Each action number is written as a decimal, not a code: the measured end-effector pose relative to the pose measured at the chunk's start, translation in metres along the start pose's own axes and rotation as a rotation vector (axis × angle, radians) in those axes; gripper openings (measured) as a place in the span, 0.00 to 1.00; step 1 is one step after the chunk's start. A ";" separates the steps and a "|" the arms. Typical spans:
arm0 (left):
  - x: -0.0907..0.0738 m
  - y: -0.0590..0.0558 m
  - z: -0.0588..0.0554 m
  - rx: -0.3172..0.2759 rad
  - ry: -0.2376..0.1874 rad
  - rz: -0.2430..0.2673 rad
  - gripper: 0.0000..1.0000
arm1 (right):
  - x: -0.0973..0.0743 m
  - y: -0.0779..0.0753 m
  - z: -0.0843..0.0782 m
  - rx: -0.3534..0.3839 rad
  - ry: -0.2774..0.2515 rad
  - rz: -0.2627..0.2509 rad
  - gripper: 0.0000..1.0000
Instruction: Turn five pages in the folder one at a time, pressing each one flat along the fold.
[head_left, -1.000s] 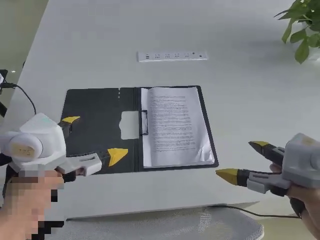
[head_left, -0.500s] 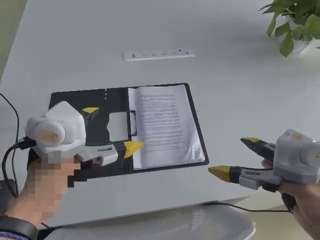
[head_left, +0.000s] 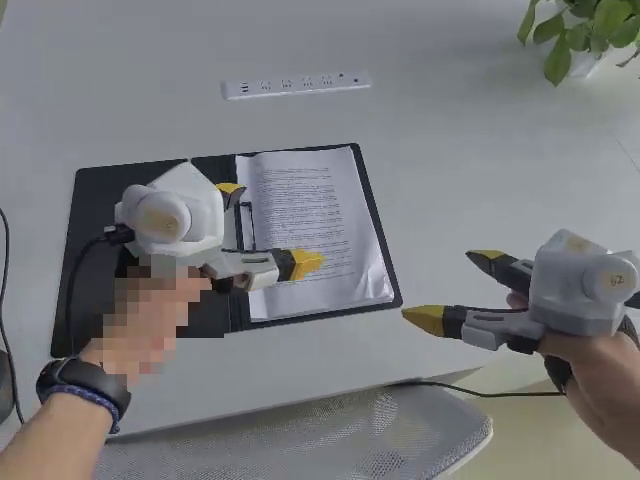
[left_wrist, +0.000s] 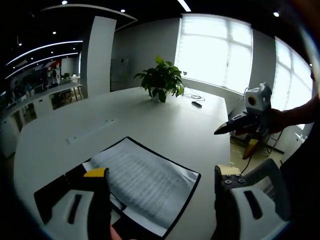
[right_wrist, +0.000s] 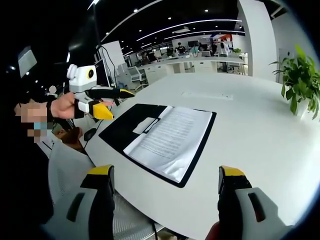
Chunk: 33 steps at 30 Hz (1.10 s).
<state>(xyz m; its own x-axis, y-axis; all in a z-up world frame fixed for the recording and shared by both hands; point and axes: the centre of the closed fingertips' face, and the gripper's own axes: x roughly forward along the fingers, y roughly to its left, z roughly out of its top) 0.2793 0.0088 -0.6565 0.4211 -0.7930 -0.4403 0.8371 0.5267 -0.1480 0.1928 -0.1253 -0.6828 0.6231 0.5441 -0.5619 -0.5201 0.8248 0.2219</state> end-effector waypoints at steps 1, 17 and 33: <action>0.004 -0.002 -0.001 0.001 0.003 -0.004 0.86 | 0.000 0.000 -0.001 0.001 0.001 0.001 0.85; 0.076 -0.037 -0.040 -0.003 0.106 -0.068 0.83 | 0.002 -0.008 -0.010 0.030 -0.009 0.003 0.85; 0.118 -0.036 -0.072 -0.026 0.175 -0.030 0.81 | 0.003 -0.016 -0.013 0.054 -0.018 -0.004 0.84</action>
<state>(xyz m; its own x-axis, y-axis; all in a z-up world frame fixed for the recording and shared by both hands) 0.2736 -0.0820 -0.7664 0.3269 -0.7443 -0.5824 0.8381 0.5131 -0.1853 0.1956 -0.1388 -0.6988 0.6356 0.5435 -0.5483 -0.4859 0.8335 0.2629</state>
